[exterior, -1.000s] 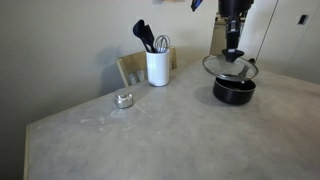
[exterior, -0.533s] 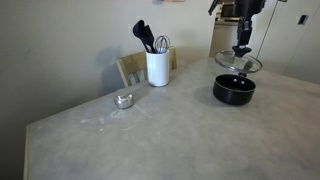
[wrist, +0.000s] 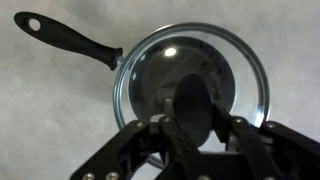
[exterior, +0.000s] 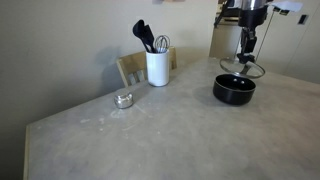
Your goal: Pick up the lid from the counter, place it on the pot, then put it back on the counter
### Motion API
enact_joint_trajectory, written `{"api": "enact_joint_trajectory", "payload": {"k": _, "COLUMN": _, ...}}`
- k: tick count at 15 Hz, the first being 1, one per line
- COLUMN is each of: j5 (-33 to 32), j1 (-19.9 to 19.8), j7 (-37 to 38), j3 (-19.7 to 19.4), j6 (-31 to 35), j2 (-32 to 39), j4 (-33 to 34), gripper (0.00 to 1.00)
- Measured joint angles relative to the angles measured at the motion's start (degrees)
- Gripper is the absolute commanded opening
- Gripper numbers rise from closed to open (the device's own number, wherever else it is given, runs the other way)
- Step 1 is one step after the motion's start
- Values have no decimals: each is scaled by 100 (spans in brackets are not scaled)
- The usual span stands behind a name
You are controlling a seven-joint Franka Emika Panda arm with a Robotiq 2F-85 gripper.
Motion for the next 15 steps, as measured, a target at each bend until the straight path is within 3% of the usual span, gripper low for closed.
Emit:
{"api": "enact_joint_trajectory", "payload": {"k": 6, "j5": 216, "j1": -71, "j7": -184, "j3": 3, "j6": 209, "j2": 512, "j4": -2, "gripper": 14}}
{"api": "enact_joint_trajectory", "payload": {"k": 15, "j5": 211, "j1": -79, "j7": -188, "j3": 21, "j6": 456, "j2": 619, "j4": 53, "gripper": 14}}
